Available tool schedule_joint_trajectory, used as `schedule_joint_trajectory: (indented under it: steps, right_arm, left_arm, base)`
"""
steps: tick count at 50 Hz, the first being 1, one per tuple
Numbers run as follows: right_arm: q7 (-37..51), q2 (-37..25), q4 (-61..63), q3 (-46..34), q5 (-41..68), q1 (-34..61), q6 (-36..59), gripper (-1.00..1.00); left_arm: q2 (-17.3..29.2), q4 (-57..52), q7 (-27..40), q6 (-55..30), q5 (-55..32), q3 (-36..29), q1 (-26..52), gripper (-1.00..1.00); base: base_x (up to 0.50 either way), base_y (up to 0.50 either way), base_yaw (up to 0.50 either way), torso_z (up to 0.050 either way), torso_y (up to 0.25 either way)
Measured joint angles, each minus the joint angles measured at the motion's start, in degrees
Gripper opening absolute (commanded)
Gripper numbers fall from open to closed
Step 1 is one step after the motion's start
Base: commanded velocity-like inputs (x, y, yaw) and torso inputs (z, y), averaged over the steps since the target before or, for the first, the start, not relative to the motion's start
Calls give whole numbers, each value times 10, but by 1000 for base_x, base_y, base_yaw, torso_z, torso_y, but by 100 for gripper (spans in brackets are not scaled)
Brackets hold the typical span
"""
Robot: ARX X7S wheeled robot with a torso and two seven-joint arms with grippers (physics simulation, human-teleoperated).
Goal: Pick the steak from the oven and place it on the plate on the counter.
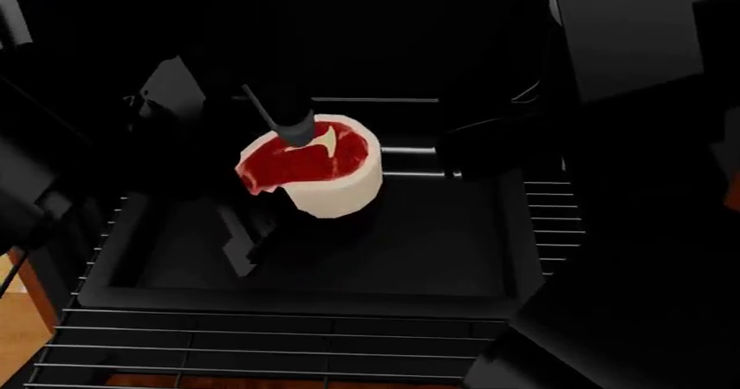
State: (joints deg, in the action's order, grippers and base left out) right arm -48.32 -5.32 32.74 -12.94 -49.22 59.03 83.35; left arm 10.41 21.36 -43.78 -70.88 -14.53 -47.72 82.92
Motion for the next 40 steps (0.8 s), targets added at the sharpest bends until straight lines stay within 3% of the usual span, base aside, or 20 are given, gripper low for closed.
schedule_joint_trajectory:
  steps: [11,24,35,40]
  right_arm:
    - [0,0,3,1,1,1,1,100]
    - [1,-1,6,-1,2,0,3,100]
    - [-3,-3,8,-8,-2,2,8,100]
    - [-5,-2,9,-9,-1,3,9,100]
  left_arm:
    - [23,-111,15,-60,-19,27,1,-100]
    - [33,-163,24,-92,-32,42,5,-100]
    - [36,-182,28,-104,-38,48,8,-100]
    - [38,-185,29,-107,-40,49,9,-100]
  base:
    - [0,0,0,0,0]
    - [0,0,0,0,0]
    - [-404,77,0,0,0]
    - [-408,-351,0,0,0]
